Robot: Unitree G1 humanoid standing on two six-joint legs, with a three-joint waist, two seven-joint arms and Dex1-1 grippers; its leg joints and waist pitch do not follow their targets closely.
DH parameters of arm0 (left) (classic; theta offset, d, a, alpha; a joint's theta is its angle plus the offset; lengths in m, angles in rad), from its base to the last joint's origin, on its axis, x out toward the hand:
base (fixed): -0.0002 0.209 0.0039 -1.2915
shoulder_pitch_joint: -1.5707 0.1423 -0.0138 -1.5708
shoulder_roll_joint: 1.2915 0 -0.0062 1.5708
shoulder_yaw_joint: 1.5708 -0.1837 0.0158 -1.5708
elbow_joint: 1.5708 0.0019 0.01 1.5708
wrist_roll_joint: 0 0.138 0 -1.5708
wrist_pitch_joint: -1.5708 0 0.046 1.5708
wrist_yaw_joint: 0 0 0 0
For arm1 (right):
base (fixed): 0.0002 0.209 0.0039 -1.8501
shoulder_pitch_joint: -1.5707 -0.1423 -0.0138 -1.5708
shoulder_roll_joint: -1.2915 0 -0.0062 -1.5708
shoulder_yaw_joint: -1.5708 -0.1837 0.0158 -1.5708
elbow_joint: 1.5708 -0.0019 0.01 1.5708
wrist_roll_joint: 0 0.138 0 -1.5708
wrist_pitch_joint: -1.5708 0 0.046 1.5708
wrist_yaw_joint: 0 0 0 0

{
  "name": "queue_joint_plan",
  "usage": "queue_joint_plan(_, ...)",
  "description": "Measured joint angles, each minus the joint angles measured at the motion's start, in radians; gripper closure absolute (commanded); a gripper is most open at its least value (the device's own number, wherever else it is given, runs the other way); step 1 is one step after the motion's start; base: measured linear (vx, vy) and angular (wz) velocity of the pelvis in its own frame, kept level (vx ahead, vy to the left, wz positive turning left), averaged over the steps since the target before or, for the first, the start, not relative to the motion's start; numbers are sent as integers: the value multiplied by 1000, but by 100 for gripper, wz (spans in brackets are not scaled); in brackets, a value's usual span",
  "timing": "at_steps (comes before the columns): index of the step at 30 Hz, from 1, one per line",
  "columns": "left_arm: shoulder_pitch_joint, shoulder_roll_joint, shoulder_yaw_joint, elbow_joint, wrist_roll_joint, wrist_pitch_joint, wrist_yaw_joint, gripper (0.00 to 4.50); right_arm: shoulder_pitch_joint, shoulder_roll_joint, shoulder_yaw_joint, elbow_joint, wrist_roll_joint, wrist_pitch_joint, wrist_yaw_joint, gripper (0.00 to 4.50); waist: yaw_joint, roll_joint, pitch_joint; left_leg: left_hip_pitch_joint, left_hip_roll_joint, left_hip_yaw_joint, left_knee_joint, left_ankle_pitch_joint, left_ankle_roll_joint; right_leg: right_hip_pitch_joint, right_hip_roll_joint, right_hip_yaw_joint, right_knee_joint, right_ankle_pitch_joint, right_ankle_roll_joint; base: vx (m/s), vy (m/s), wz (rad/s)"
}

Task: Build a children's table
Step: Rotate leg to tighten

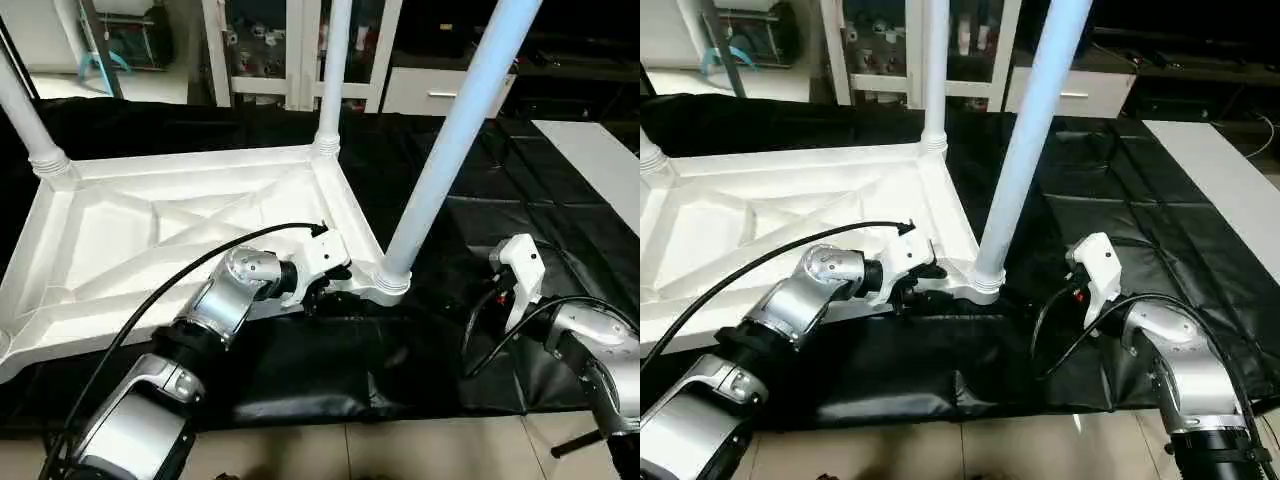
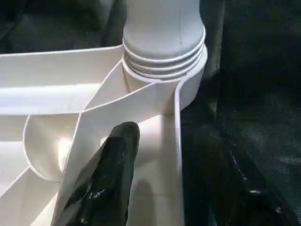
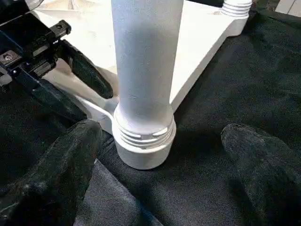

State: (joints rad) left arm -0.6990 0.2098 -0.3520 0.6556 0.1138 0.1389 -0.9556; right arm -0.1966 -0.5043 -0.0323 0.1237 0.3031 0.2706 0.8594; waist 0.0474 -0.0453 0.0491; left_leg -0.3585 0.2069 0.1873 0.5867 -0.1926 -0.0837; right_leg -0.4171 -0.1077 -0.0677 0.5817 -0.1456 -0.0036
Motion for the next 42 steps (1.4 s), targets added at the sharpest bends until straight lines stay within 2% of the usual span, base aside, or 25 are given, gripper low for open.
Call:
queue_joint_plan(5, -22, -1, -20, 18, 16, 4, -23, 223, 0, 0, 1, 0, -1, -1, 0, 0, 6, 0, 0, 0, 0, 2, 0, 0, 0, 0, 0, 0, 2, 0, 0, 0, 0, 0)
queue_joint_plan(10, -56, -15, -39, 57, 46, 29, 11, 223, 1, 0, 1, 0, -1, -3, 0, 0, 9, 0, 0, 1, 0, 2, 2, 0, 0, 1, 0, 1, 2, 0, 0, 0, 0, 0)
queue_joint_plan(11, -63, -24, -39, 70, 52, 31, 31, 251, 2, 0, 2, 0, -2, -3, 0, 0, 9, 0, 0, 2, 0, 2, 2, 0, 0, 2, 0, 1, 2, 0, 0, 0, 0, 0)
queue_joint_plan(14, -80, -44, -40, 103, 68, 35, 75, 264, 1, 0, 2, 0, -3, -10, 0, 0, 11, 0, 0, 2, 0, 2, 4, 0, 0, 3, 0, 1, 2, -2, 4, 0, 0, 0)
queue_joint_plan(16, -82, -46, -40, 106, 71, 39, 77, 290, 1, 0, 2, 0, -3, -10, 1, 0, 10, 0, 0, 2, 0, 0, 5, 0, 0, 3, 0, 1, 2, -3, 5, 0, 0, 0)
queue_joint_plan(21, -88, -48, -55, 104, 80, 61, 58, 324, 6, -1, 2, 0, -3, -11, 1, 0, 10, 0, 0, 2, 0, -2, 5, 0, 1, 3, 0, 1, 2, -3, 6, 0, 0, 0)
queue_joint_plan(22, -89, -48, -60, 103, 82, 63, 53, 346, 8, -1, 3, 0, -4, -11, 1, 0, 10, 1, 0, 2, 0, -2, 5, 0, 1, 3, 0, 1, 2, -3, 6, 0, 0, 0)
queue_joint_plan(26, -89, -45, -75, 92, 89, 73, 25, 363, 9, -2, 2, 0, -4, -13, 2, 0, 10, 1, -1, 2, 0, -2, 5, 0, 1, 4, 0, 1, 2, -3, 5, 0, 0, 0)
queue_joint_plan(28, -89, -43, -78, 83, 95, 77, 20, 391, 9, -3, 3, 0, -4, -15, 2, 0, 10, 1, -1, 2, 0, -2, 5, 0, 1, 4, 0, 1, 2, -1, 2, 0, 0, 0)
queue_joint_plan(34, -88, -43, -86, 68, 98, 90, -2, 438, 9, -3, 3, 0, -4, -19, 2, 0, 11, 1, -1, 2, 0, -2, 4, -1, 2, 4, 0, 1, 2, 0, 1, 0, 0, 0)
queue_joint_plan(39, -75, -34, -79, 43, 90, 110, -18, 448, 9, -2, 6, 0, -4, -23, 4, 0, 7, 1, -1, 2, 0, -2, 4, -1, 2, 4, 0, 1, 2, 0, 1, 0, 0, 0)
queue_joint_plan(42, -45, -11, -79, 2, 82, 88, -51, 448, 9, -5, 13, 6, -5, -37, 24, 0, 6, 3, -2, 1, 0, -2, 1, -1, 2, 4, 0, 1, 2, -1, 3, 0, 0, 0)
